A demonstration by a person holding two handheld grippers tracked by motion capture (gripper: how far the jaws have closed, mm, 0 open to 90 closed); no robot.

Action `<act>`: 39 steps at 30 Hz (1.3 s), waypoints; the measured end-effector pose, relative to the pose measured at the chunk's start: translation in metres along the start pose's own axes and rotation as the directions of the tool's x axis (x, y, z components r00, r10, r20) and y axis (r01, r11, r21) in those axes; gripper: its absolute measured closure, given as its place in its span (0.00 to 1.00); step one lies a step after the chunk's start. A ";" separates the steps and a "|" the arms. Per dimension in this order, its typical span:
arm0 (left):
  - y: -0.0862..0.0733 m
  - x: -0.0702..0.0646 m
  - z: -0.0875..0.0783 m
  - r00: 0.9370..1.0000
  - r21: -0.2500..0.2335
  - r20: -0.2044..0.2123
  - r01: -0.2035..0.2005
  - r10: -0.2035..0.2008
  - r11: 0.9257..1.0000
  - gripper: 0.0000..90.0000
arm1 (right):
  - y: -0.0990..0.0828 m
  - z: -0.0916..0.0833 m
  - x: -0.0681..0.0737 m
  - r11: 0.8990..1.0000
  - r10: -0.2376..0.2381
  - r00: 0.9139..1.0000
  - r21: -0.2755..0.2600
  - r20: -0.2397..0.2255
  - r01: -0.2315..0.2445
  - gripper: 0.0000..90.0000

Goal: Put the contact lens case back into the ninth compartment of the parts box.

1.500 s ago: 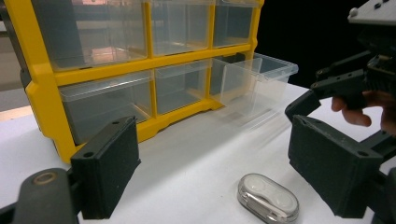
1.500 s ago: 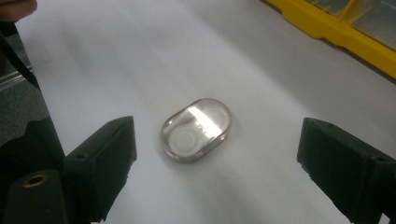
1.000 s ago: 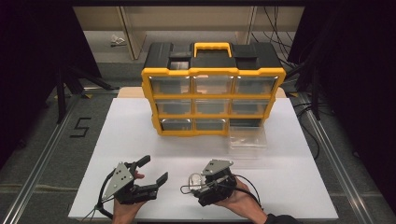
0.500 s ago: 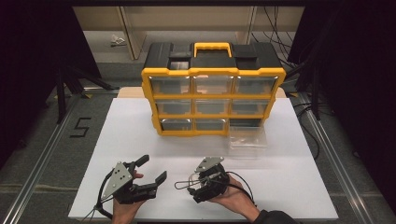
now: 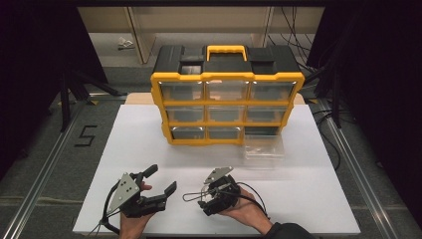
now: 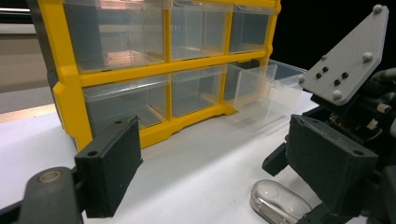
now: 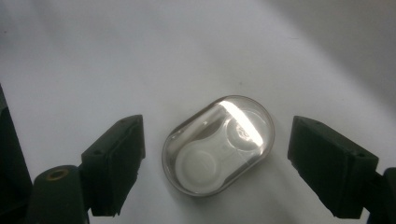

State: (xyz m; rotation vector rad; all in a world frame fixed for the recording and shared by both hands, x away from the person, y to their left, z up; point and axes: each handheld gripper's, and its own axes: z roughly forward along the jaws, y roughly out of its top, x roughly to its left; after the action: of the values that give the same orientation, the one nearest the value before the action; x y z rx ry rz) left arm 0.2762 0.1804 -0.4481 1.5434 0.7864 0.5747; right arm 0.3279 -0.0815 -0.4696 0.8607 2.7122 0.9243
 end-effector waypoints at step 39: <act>0.000 0.000 0.000 1.000 0.002 0.003 0.003 -0.003 1.000 0.20 | 0.002 0.017 0.009 0.999 0.007 0.999 0.037 0.036 -0.009 0.38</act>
State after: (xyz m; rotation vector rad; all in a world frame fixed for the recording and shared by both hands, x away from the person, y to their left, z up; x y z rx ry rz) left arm 0.2765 0.1806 -0.4485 1.5448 0.7873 0.5692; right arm 0.3274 -0.0660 -0.4817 0.8870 2.7052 0.8544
